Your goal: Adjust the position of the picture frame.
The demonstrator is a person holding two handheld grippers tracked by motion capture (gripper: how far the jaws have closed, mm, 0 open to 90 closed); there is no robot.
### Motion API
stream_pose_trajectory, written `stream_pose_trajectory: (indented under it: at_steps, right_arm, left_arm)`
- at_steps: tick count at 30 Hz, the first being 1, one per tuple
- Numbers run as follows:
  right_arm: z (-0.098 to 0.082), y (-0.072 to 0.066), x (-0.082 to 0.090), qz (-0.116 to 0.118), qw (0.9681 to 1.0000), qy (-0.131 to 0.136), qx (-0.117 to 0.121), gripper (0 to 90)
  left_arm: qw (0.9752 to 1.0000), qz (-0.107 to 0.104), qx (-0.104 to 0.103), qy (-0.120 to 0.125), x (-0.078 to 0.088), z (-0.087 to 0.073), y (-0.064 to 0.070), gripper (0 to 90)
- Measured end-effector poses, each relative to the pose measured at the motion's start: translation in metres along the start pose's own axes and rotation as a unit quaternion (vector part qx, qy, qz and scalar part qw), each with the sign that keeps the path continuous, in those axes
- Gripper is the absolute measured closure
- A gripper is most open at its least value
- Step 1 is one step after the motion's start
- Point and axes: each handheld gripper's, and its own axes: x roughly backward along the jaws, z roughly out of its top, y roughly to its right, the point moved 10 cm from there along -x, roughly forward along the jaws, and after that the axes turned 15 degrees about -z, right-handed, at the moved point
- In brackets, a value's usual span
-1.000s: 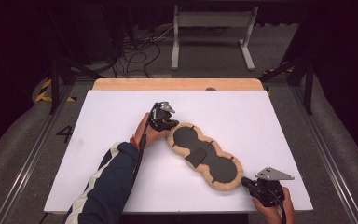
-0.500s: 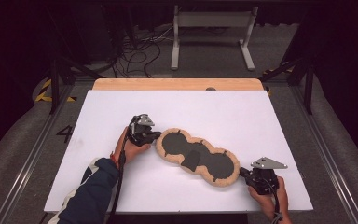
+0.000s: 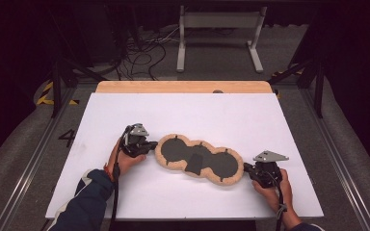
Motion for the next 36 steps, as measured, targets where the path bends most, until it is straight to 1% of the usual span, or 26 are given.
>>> stream_pose_trajectory:
  at_steps: [1,4,6,8,9,10,11,12,13,15,17,18,20,21,22,25,26,27,29,31,33,34,36]
  right_arm:
    - [0.002,-0.001,-0.002,0.002,1.0000,0.001,0.002,90.0]
    - [0.006,-0.002,-0.006,0.004,0.9999,0.005,0.011,90.0]
    - [0.008,-0.003,-0.008,0.007,0.9998,0.007,0.018,90.0]
    - [0.011,-0.003,-0.011,0.007,0.9997,0.007,0.024,90.0]
    - [0.012,-0.003,-0.012,0.012,0.9997,0.007,0.021,90.0]
    - [0.013,-0.003,-0.013,0.014,0.9997,0.008,0.019,90.0]
    - [0.013,-0.003,-0.013,0.015,0.9997,0.008,0.019,90.0]
    - [0.014,-0.003,-0.014,0.016,0.9997,0.008,0.019,90.0]
    - [0.014,-0.003,-0.015,0.017,0.9996,0.008,0.020,90.0]
    - [0.016,-0.004,-0.016,0.016,0.9996,0.008,0.021,90.0]
    - [0.018,-0.003,-0.018,0.016,0.9996,0.008,0.023,90.0]
    - [0.018,-0.003,-0.019,0.014,0.9996,0.006,0.023,90.0]
    - [0.020,-0.003,-0.021,0.012,0.9996,0.006,0.024,90.0]
    - [0.021,-0.003,-0.022,0.013,0.9996,0.006,0.023,90.0]
    - [0.022,-0.004,-0.023,0.014,0.9996,0.006,0.022,90.0]
    - [0.023,-0.004,-0.024,0.014,0.9996,0.005,0.025,90.0]
    - [0.024,-0.004,-0.025,0.014,0.9996,0.006,0.026,90.0]
    - [0.025,-0.004,-0.025,0.014,0.9995,0.006,0.027,90.0]
    - [0.026,-0.004,-0.026,0.015,0.9995,0.005,0.026,90.0]
    - [0.026,-0.005,-0.027,0.013,0.9996,0.004,0.027,90.0]
    - [0.026,-0.005,-0.027,0.008,0.9995,0.004,0.031,90.0]
    - [0.026,-0.006,-0.026,0.008,0.9995,0.004,0.031,90.0]
    - [0.026,-0.006,-0.026,0.010,0.9994,0.005,0.031,90.0]
  left_arm:
    - [1.0000,0.000,-0.003,0.000,0.002,-0.002,0.000,89.9]
    - [1.0000,0.000,0.000,0.000,0.007,-0.007,0.002,89.7]
    - [1.0000,0.004,-0.005,-0.003,0.009,-0.010,0.003,89.5]
    - [1.0000,0.006,0.001,-0.006,0.012,-0.012,0.004,88.5]
    - [0.9999,0.008,-0.005,-0.008,0.013,-0.013,0.004,88.6]
    - [0.9999,0.010,-0.006,-0.008,0.014,-0.014,0.005,88.7]
    - [0.9999,0.009,0.000,-0.004,0.015,-0.015,0.007,88.7]
    - [0.9999,0.009,-0.005,-0.005,0.016,-0.015,0.007,88.9]
    - [0.9999,0.010,-0.003,-0.004,0.016,-0.016,0.008,89.1]
    - [0.9999,0.010,0.000,-0.003,0.017,-0.018,0.009,89.1]
    - [1.0000,0.008,0.000,-0.004,0.019,-0.019,0.010,89.4]
    - [1.0000,0.008,0.004,-0.002,0.019,-0.020,0.011,89.4]
    - [1.0000,0.007,-0.002,-0.003,0.021,-0.022,0.011,89.5]
    - [1.0000,0.008,-0.002,-0.005,0.022,-0.023,0.011,89.0]
    - [0.9999,0.011,0.003,-0.002,0.022,-0.024,0.013,89.0]
    - [0.9999,0.013,-0.001,-0.004,0.023,-0.025,0.013,88.8]
    - [0.9999,0.012,-0.001,-0.004,0.024,-0.026,0.014,89.2]
    - [0.9999,0.012,0.003,-0.002,0.024,-0.026,0.015,89.1]
    - [0.9999,0.013,0.001,-0.002,0.025,-0.028,0.015,88.9]
    - [0.9998,0.018,0.008,0.004,0.026,-0.029,0.015,87.1]
    - [0.9998,0.019,0.010,0.003,0.026,-0.030,0.016,86.1]
    - [0.9997,0.023,0.004,0.002,0.026,-0.030,0.016,86.3]
    - [0.9997,0.023,0.002,0.000,0.026,-0.030,0.016,86.4]
